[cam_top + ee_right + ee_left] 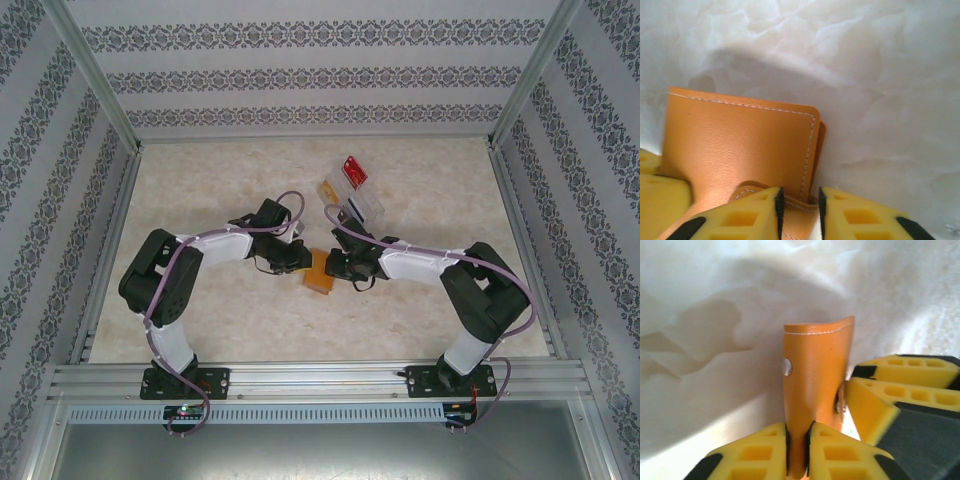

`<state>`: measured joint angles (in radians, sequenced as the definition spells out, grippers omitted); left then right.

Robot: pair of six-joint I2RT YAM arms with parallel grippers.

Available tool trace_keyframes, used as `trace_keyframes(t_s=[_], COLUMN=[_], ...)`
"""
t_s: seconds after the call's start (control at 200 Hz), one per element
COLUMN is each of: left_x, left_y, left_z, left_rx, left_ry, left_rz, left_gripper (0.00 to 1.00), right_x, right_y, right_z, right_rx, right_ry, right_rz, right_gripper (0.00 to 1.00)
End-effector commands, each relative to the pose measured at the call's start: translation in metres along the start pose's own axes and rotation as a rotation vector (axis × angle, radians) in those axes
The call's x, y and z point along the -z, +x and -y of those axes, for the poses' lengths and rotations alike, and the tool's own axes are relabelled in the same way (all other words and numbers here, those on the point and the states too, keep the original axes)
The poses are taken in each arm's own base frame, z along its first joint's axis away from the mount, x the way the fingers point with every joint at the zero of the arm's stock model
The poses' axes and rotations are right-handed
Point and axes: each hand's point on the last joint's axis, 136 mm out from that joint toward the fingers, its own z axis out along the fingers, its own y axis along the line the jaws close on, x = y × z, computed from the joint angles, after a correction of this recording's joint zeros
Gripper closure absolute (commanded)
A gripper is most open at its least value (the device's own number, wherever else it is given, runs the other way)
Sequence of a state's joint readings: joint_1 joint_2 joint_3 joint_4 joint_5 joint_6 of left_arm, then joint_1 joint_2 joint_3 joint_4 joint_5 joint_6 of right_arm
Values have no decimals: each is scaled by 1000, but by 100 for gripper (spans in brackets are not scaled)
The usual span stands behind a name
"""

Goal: Take the credit cards out of the card holder

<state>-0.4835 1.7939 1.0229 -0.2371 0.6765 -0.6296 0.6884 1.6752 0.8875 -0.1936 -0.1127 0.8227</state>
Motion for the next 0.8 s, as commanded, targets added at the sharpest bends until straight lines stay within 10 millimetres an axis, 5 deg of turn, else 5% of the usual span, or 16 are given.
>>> trace_keyframes(t_s=[0.0,0.39,0.794], left_x=[11,13,13], left_y=[-4,-2,0], left_z=[19,19,21], left_rx=[-79,-81,-75], left_ry=[53,51,71], left_rz=[45,49,39], left_gripper=[90,97,100], right_x=[18,13,-10], right_y=[-7,-3,10], right_z=[-3,-37,-9], right_rx=[36,40,14], right_ry=[6,-58,40], right_rz=[14,-21,-87], right_gripper=[67,56,67])
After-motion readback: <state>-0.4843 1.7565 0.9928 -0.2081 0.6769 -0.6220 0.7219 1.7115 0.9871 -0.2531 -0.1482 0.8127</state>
